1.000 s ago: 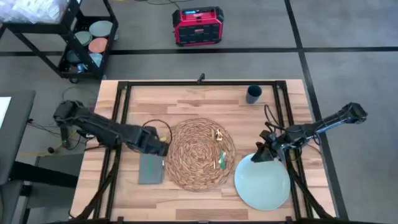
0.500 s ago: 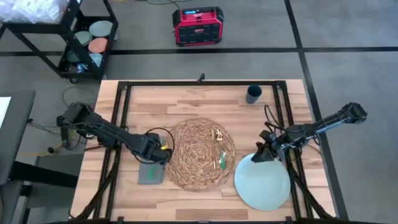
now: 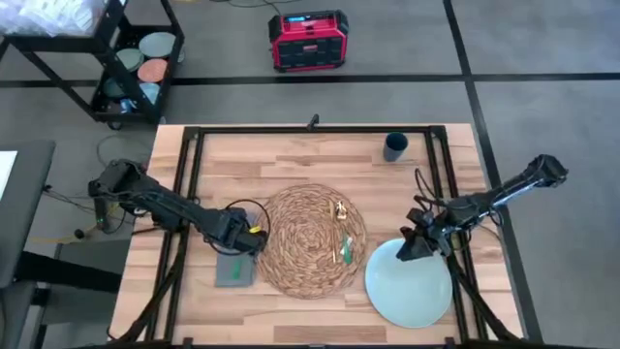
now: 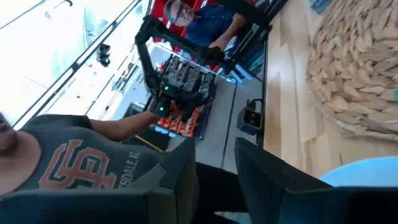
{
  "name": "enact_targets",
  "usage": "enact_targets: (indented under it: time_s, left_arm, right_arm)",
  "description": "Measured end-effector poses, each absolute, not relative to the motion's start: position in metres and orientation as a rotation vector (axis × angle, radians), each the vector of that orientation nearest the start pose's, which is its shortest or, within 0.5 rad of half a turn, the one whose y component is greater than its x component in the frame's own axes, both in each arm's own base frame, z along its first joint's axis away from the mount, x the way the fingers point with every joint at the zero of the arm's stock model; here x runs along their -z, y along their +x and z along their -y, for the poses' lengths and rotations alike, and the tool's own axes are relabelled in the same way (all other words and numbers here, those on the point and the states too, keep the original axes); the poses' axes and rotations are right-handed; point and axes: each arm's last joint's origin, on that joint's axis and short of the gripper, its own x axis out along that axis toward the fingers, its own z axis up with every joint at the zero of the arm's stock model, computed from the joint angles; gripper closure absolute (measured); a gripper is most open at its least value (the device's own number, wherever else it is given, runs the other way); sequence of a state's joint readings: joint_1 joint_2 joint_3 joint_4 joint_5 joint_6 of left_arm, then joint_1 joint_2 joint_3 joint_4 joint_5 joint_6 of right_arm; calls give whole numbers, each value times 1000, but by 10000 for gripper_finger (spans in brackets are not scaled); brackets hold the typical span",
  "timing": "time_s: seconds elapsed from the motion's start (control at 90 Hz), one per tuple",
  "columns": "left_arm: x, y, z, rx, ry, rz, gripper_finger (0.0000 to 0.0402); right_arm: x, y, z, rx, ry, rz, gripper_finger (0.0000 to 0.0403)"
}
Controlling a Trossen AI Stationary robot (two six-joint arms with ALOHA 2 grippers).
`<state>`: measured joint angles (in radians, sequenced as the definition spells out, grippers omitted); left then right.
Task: Set table place
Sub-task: Put the green fork on the gray table napkin, then put the white plate to the left of the gold table knife on the brown table mat
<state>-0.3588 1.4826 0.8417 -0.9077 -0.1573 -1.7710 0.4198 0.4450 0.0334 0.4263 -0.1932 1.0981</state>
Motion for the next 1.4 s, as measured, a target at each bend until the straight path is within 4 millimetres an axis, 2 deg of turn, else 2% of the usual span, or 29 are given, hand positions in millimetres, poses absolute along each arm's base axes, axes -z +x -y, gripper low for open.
enact_targets:
  time_s: [0.211, 0.411, 0.567, 0.678, 0.744, 0.811, 0.911, 1.0, 1.1, 1.244, 1.4]
  left_arm:
    - [-175, 224, 78, -1031, -1060, -1096, 295]
    - [-204, 232, 61, -816, -1143, -955, 282]
    - [-240, 227, 42, -659, -1149, -758, 281]
    - [-265, 215, 30, -628, -1095, -573, 281]
    - [-275, 206, 25, -640, -1056, -489, 281]
    - [-283, 198, 21, -643, -1016, -433, 281]
    - [-292, 190, 17, -620, -982, -394, 281]
    - [-297, 185, 17, -604, -989, -372, 281]
    - [-299, 183, 18, -585, -995, -361, 281]
    - [-299, 183, 22, -559, -968, -383, 281]
    - [-299, 183, 22, -554, -949, -388, 281]
  right_arm:
    - [-171, 115, -54, -491, 1064, -342, 300]
    - [-142, 109, -39, -46, 1002, -731, 304]
    - [-165, 102, -28, 43, 808, -836, 315]
    - [-193, 96, -20, 90, 728, -878, 333]
    - [-203, 87, -16, 136, 682, -966, 346]
    - [-202, 80, -14, 159, 626, -1087, 360]
    - [-202, 83, -17, 87, 634, -1099, 377]
    - [-193, 86, -18, 98, 633, -1165, 380]
    - [-186, 94, -20, 106, 657, -1215, 366]
    - [-165, 103, -21, 63, 731, -1277, 316]
    - [-155, 109, -14, 164, 794, -1316, 259]
